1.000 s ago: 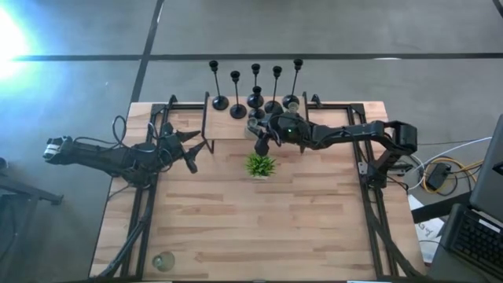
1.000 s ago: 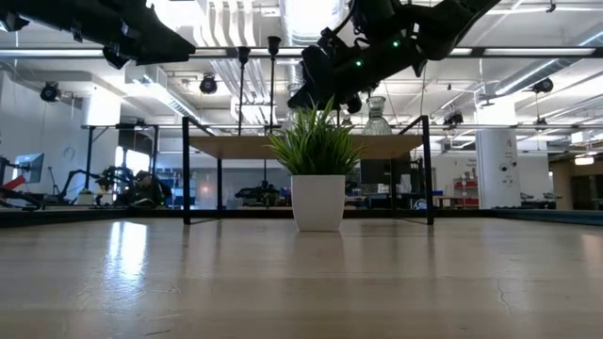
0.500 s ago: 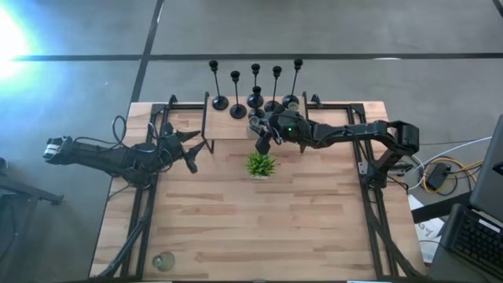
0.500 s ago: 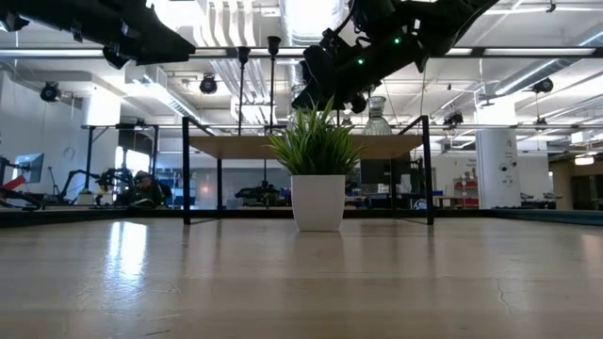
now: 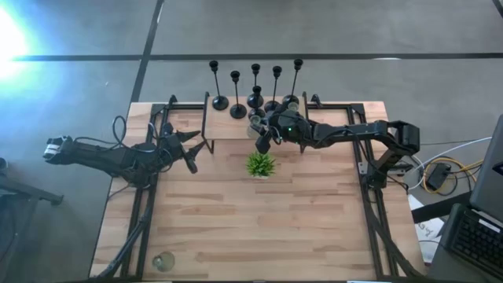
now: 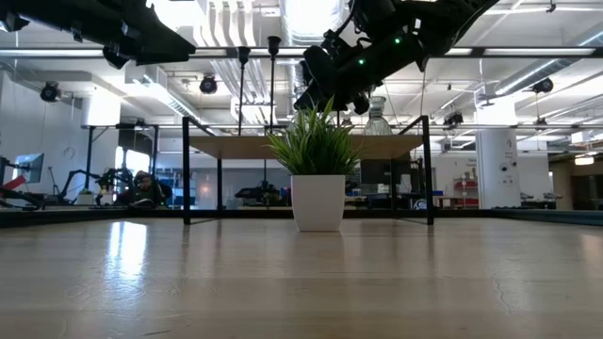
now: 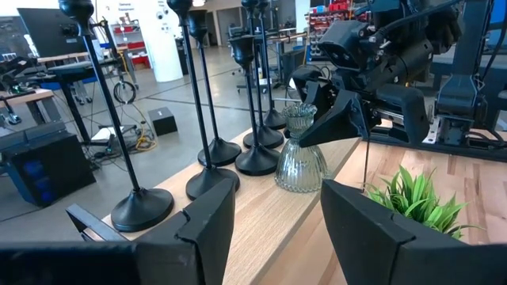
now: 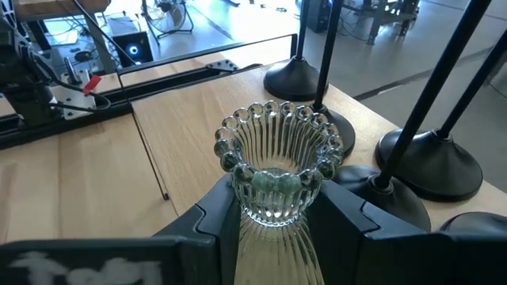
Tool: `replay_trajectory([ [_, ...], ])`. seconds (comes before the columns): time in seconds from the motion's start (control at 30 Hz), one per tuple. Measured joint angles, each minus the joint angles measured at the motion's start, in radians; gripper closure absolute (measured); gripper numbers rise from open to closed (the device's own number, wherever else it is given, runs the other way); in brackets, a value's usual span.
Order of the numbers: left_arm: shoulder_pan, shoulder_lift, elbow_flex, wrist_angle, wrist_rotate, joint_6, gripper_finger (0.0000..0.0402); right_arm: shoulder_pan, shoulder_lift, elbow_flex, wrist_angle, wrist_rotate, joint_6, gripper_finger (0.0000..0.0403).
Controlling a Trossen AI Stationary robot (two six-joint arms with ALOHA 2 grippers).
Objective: Pick & Place candle stick holders
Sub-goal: Put the transparent glass candle holder on the shelf
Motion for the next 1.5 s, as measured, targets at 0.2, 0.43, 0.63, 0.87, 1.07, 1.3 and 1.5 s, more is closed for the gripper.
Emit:
replay_trajectory([
  [0.2,0.000,0.000,0.000,0.000,0.000,0.000,0.0209,0.000,0.000,0.000,-0.004,0.011,0.009,0.0290],
  [0.43,0.000,0.000,0.000,0.000,0.000,0.000,0.0209,0.000,0.000,0.000,-0.011,0.024,0.016,0.0290],
  [0.63,0.000,0.000,0.000,0.000,0.000,0.000,0.0209,0.000,0.000,0.000,-0.018,0.025,0.018,0.0288],
  [0.87,0.000,0.000,0.000,0.000,0.000,0.000,0.0209,0.001,-0.006,-0.001,-0.023,-0.005,0.026,0.0265],
  [1.07,0.000,0.000,0.000,0.000,0.000,0.000,0.0209,0.008,-0.026,-0.004,-0.045,-0.002,0.026,0.0241],
  [1.3,0.000,0.000,0.000,0.000,0.000,0.000,0.0209,0.012,-0.033,-0.005,-0.058,0.001,0.002,0.0221],
  [1.5,0.000,0.000,0.000,0.000,0.000,0.000,0.0209,0.012,-0.033,-0.005,-0.055,0.016,-0.006,0.0227],
])
